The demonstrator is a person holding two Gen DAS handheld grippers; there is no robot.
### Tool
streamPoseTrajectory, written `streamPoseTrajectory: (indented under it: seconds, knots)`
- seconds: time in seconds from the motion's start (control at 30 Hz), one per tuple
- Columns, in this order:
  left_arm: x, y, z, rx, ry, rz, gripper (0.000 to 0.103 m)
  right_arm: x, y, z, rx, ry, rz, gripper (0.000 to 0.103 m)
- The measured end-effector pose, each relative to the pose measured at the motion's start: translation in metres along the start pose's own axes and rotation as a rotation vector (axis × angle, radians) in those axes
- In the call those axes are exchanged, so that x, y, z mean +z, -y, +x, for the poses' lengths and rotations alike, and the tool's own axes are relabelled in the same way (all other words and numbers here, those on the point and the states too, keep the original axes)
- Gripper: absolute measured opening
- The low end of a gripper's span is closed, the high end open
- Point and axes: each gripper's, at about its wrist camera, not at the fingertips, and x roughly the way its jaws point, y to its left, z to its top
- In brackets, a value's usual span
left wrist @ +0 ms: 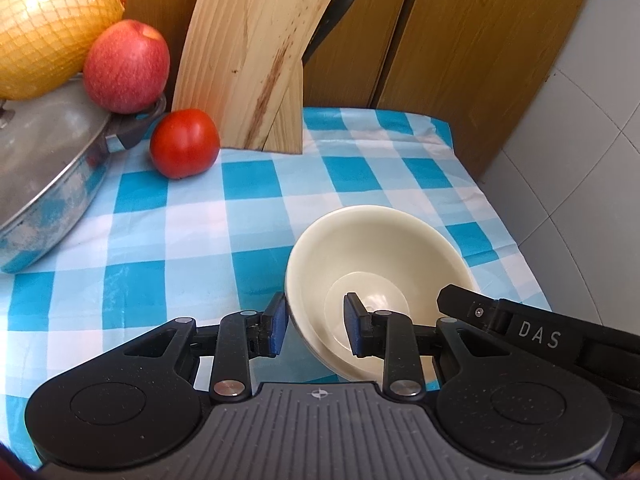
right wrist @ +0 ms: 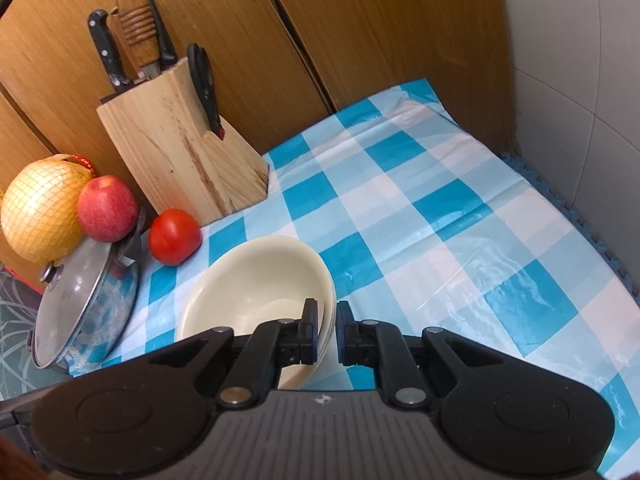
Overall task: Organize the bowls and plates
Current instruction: 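Lift and carry the cream bowl stack to the floral plate stack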
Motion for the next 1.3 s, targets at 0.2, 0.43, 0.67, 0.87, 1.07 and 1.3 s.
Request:
streamPoseTrajectory:
  seconds: [0.2, 0.43, 0.67, 0.87, 1.07, 1.3]
  knots:
    - [0.0, 0.001, -0.012, -0.008, 0.017, -0.004, 0.037, 0.0, -0.003, -0.012, 0.01, 0.016, -0.009, 0.011]
    - [-0.004, 0.007, -0.032, -0.017, 0.051, 0.008, 0.038, -0.003, -0.006, -0.031, 0.018, 0.047, -0.027, 0.011]
    - [-0.01, 0.008, -0.048, -0.027, 0.068, 0.015, 0.039, -0.01, -0.009, -0.052, 0.042, 0.07, -0.044, 0.011]
    - [-0.02, 0.006, -0.063, -0.037, 0.075, 0.028, 0.04, -0.018, -0.012, -0.067, 0.058, 0.088, -0.052, 0.011]
    - [-0.029, 0.003, -0.079, -0.048, 0.087, 0.03, 0.041, -0.028, -0.016, -0.082, 0.069, 0.105, -0.059, 0.011]
    - [-0.043, 0.003, -0.094, -0.045, 0.091, 0.054, 0.043, -0.046, -0.016, -0.094, 0.076, 0.096, -0.056, 0.011]
